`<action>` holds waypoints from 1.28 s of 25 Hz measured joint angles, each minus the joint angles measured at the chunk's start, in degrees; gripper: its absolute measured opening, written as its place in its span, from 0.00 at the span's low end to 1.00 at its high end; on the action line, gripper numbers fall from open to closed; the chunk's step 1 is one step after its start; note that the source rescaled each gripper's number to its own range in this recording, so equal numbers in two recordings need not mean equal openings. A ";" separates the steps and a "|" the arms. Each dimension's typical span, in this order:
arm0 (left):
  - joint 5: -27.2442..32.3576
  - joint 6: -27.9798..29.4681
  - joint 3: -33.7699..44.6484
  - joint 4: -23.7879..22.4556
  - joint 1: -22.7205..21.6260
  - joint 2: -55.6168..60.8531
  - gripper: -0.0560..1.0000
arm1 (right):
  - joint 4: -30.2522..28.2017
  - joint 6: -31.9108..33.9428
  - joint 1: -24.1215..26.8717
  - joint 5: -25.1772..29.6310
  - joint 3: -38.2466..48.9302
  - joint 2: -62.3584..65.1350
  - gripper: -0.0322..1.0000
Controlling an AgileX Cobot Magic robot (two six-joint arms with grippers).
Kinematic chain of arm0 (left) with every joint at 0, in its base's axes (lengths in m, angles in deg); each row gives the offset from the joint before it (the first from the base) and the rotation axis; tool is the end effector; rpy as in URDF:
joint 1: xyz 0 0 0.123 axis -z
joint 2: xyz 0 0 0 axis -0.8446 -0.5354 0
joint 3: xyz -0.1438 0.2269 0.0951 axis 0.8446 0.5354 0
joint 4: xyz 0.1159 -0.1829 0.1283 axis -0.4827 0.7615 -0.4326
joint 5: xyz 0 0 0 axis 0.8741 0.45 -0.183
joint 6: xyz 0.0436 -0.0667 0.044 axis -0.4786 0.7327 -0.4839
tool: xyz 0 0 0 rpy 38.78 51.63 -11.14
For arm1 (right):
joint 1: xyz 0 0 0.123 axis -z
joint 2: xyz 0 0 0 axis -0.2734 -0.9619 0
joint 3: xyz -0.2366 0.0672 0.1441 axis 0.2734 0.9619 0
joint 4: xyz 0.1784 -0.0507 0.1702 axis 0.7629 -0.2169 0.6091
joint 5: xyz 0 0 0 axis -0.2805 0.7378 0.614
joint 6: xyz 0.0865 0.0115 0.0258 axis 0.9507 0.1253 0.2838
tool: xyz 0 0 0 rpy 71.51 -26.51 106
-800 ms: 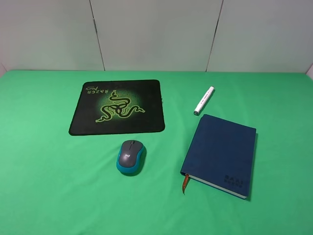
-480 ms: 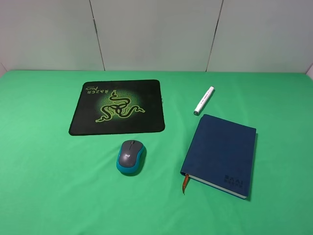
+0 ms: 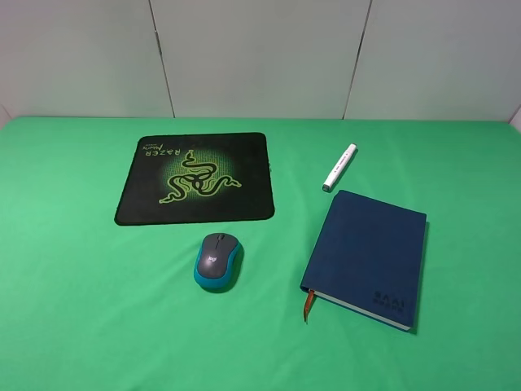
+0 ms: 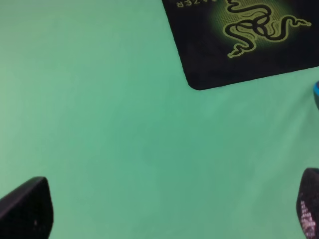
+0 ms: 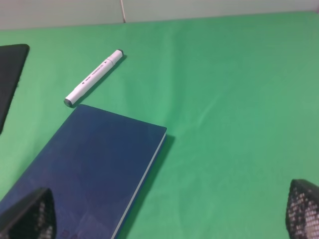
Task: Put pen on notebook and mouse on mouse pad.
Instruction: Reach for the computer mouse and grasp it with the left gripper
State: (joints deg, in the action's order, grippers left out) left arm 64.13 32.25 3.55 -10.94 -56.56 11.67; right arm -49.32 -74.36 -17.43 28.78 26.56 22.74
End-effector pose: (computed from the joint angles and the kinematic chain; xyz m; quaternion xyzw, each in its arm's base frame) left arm -0.0050 -0.0009 0.2780 0.0543 0.8509 0.0167 0.5223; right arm -0.0035 0.0018 0.2805 0.0145 0.8409 0.0365 0.5397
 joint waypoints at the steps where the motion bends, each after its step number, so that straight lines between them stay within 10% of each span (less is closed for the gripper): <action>1: 0.98 0.32 -0.58 -0.41 0.00 -0.56 0.94 | 0.00 0.00 0.00 0.00 0.00 0.00 1.00; 14: 6.16 2.14 -17.74 -3.39 0.40 -29.00 0.93 | 0.00 0.00 0.00 0.00 0.00 0.00 1.00; 24: 3.01 4.23 -18.50 -3.54 11.42 -46.33 0.92 | 0.00 0.00 0.00 0.06 0.00 0.00 1.00; 32: -5.10 4.64 -18.50 5.28 12.10 -62.16 0.91 | 0.00 0.00 0.00 0.06 0.00 0.00 1.00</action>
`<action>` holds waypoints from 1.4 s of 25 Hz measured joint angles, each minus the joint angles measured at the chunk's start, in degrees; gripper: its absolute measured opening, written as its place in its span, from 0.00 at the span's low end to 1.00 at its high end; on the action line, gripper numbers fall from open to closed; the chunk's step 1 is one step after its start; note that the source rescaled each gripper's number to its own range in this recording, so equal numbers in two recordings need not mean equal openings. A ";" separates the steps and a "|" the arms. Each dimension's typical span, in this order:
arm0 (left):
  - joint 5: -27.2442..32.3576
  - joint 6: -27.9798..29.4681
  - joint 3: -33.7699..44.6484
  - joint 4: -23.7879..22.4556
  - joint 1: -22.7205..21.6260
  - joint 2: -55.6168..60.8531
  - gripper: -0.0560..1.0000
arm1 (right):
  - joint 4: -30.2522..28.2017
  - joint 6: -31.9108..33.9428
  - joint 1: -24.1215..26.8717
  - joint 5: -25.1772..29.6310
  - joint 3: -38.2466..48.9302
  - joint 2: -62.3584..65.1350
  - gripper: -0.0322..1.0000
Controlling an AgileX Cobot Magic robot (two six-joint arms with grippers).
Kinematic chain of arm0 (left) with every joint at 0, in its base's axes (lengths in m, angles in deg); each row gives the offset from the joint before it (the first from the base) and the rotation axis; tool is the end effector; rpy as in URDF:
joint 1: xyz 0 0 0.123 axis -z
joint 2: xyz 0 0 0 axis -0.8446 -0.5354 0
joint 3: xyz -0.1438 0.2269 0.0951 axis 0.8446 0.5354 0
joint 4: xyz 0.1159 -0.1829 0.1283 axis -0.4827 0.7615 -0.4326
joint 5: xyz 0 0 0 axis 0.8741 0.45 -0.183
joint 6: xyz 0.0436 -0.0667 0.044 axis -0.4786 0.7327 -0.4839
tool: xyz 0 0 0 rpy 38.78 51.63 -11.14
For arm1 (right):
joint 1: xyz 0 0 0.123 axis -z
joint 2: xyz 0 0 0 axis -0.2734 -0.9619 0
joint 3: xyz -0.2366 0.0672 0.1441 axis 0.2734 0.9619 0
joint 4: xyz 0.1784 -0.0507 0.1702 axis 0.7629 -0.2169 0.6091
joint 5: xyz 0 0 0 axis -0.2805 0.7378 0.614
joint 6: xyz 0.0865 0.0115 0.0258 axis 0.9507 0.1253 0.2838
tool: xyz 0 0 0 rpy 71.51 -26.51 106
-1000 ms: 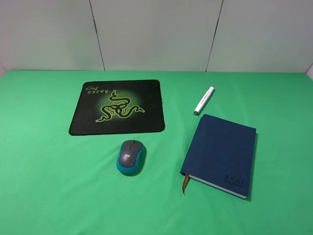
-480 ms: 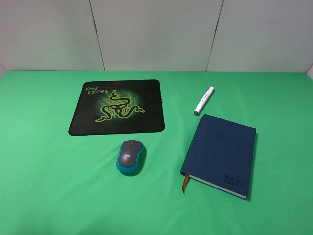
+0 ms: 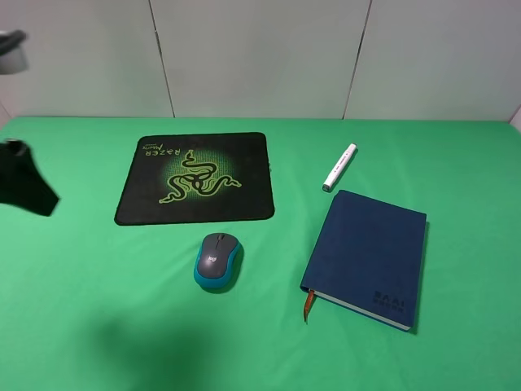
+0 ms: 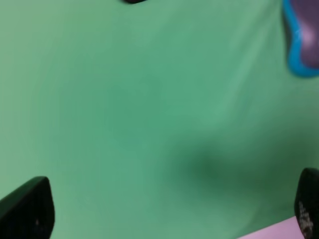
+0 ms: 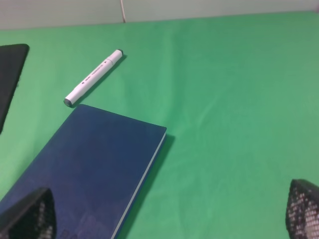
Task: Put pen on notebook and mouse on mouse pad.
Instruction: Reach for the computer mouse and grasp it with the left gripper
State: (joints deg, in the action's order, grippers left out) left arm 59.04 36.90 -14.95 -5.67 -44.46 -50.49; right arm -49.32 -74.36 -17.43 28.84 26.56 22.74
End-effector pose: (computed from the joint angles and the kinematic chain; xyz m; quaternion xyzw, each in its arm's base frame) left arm 0.1841 -0.0512 0.2868 0.1054 0.9705 -0.0699 0.2053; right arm -0.0035 0.0018 0.2804 0.0145 0.8412 0.0365 0.5393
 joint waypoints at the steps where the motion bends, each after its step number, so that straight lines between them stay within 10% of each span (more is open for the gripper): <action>1: -1.63 0.00 0.00 0.63 0.69 -2.06 0.91 | 0.00 0.00 0.00 0.00 0.00 0.00 1.00; 18: -23.93 16.63 -0.04 1.68 23.87 -30.67 0.91 | 0.00 0.00 0.00 -0.06 0.00 0.00 1.00; 35: -25.78 23.30 -12.18 1.68 30.02 -47.31 0.91 | 0.00 0.00 0.00 -0.06 0.00 0.00 1.00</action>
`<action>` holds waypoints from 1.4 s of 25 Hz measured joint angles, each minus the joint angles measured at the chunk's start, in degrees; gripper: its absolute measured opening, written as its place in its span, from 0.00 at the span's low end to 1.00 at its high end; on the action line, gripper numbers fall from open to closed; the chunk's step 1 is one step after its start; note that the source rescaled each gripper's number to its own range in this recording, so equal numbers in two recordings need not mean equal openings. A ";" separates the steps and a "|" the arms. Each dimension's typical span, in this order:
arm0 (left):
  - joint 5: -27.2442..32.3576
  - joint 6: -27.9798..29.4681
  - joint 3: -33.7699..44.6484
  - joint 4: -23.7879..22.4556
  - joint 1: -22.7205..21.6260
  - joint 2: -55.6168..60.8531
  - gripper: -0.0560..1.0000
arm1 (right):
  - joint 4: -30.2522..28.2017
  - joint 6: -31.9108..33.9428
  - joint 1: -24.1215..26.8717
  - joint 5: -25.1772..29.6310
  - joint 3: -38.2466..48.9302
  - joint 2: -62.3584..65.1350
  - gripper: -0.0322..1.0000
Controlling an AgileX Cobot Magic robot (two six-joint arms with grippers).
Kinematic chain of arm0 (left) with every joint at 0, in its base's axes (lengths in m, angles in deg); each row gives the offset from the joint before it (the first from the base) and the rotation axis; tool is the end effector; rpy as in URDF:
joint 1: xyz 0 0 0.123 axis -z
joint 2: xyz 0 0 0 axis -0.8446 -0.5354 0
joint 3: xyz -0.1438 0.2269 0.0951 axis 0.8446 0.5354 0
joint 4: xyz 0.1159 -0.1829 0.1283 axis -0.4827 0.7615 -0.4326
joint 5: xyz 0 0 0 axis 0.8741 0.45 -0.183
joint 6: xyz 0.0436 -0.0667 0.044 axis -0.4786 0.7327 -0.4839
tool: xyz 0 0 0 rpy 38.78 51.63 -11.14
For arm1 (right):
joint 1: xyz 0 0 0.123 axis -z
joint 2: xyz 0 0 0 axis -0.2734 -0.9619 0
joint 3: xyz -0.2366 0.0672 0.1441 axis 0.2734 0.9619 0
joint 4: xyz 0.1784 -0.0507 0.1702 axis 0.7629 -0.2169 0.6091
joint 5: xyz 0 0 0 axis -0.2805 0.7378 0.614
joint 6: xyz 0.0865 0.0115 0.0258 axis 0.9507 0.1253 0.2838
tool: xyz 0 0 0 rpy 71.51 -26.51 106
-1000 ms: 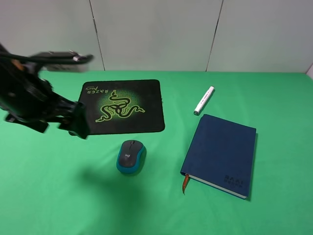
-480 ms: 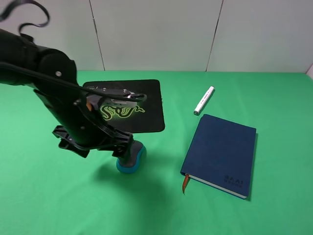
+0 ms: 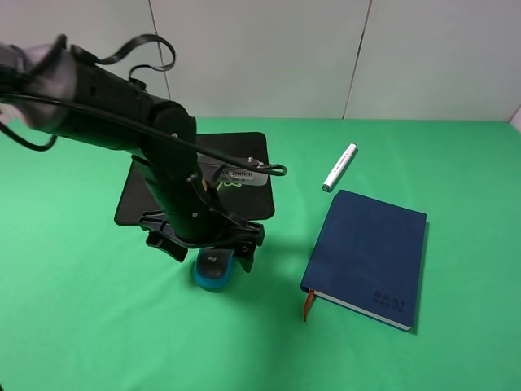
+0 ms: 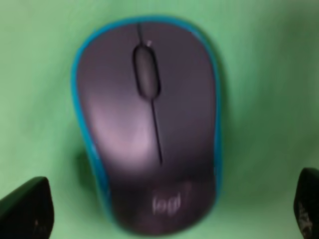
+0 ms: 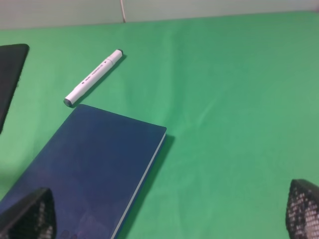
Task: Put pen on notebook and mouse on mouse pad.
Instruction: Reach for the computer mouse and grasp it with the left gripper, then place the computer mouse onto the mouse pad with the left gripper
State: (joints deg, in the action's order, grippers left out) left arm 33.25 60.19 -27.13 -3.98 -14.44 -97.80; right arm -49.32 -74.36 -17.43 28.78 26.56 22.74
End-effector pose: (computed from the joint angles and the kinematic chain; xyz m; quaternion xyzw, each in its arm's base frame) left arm 0.2491 -0.2422 0.1268 0.1315 0.9818 -0.1049 0.0885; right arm -0.0035 0.0018 0.2805 0.0145 0.8409 0.0365 0.5397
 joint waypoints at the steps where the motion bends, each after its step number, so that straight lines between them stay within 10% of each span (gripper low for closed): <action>1: 0.00 0.06 -0.48 -0.06 0.00 -0.78 0.91 | 0.00 0.00 0.00 0.00 0.00 0.00 1.00; 14: -0.49 1.47 -1.43 -0.19 0.03 -4.22 0.89 | 0.00 0.00 0.00 0.06 0.00 0.00 1.00; 18: -0.49 1.52 -1.43 -0.23 0.03 -4.34 0.67 | 0.00 0.00 0.00 0.06 0.00 0.00 1.00; 24: -0.49 1.52 -1.43 -0.26 0.03 -4.62 0.09 | 0.00 0.00 0.00 0.06 0.00 0.00 1.00; 35: -0.55 1.64 -1.43 -0.26 0.03 -4.31 0.05 | 0.00 0.00 0.00 0.06 0.00 0.00 1.00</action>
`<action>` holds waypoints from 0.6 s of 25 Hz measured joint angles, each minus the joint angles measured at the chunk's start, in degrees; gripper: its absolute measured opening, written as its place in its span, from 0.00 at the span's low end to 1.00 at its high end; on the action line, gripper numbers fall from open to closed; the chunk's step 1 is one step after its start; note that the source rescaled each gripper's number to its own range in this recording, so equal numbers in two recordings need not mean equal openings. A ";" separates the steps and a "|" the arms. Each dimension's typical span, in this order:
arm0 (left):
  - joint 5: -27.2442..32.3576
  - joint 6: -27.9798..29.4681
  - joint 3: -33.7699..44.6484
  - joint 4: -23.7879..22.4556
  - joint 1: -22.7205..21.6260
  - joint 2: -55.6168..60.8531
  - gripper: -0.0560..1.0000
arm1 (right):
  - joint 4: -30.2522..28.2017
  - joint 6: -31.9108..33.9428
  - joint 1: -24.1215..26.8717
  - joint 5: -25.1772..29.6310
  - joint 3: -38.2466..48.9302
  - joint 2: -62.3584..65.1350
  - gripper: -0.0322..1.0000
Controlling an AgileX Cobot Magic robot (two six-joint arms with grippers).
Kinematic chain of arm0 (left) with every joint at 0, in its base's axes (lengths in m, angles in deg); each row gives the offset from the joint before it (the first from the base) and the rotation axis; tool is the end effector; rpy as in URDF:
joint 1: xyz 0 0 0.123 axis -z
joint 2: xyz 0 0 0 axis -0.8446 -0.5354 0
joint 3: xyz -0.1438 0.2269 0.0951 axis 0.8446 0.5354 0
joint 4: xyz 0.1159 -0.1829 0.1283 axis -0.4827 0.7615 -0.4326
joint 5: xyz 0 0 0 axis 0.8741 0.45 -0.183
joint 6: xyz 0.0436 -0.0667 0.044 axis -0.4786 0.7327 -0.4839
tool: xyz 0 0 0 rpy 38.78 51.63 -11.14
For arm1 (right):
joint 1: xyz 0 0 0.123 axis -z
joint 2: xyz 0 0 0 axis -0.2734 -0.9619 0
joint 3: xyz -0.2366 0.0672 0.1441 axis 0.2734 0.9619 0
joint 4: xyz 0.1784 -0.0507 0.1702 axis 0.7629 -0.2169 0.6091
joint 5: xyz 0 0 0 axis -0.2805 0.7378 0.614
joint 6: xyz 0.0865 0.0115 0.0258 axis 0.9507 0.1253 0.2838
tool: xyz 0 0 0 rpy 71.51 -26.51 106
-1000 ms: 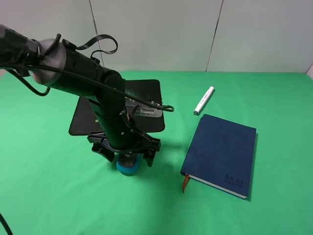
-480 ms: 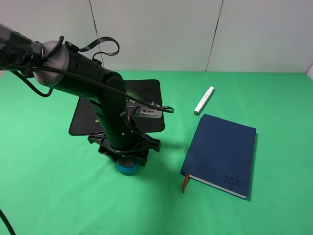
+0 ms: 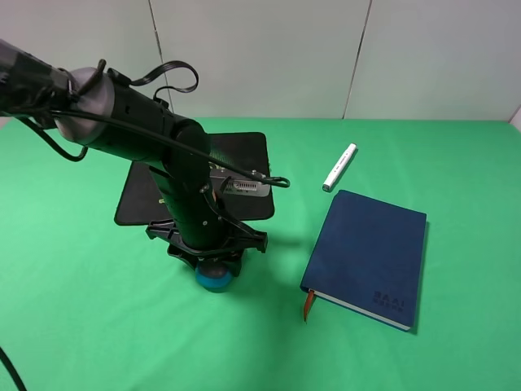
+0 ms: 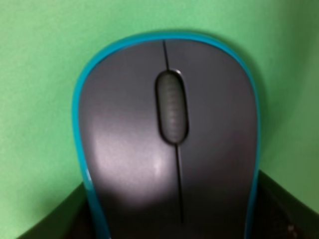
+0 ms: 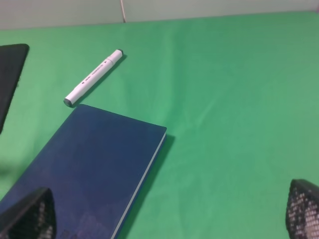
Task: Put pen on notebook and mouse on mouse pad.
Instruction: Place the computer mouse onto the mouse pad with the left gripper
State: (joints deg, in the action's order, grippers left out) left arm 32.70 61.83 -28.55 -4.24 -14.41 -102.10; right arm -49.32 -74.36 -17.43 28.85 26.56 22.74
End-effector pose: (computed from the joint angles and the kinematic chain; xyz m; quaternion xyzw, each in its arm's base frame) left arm 0.2540 -0.2466 0.1059 0.1187 0.9860 -0.0926 0.0718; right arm -0.0035 0.0018 0.2804 0.0145 0.8412 0.0365 0.5392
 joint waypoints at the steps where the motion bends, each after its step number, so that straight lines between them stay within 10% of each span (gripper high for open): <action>1: 0.05 0.15 0.00 0.00 0.00 0.31 0.05 | 0.00 0.00 0.00 0.00 0.00 0.00 1.00; 15: 11.83 1.44 -5.68 -2.65 0.00 5.39 0.05 | 0.00 0.00 0.00 -0.06 0.00 0.00 1.00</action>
State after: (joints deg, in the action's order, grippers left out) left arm 44.53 63.28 -34.24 -6.89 -14.41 -96.72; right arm -49.32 -74.36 -17.43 28.79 26.56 22.74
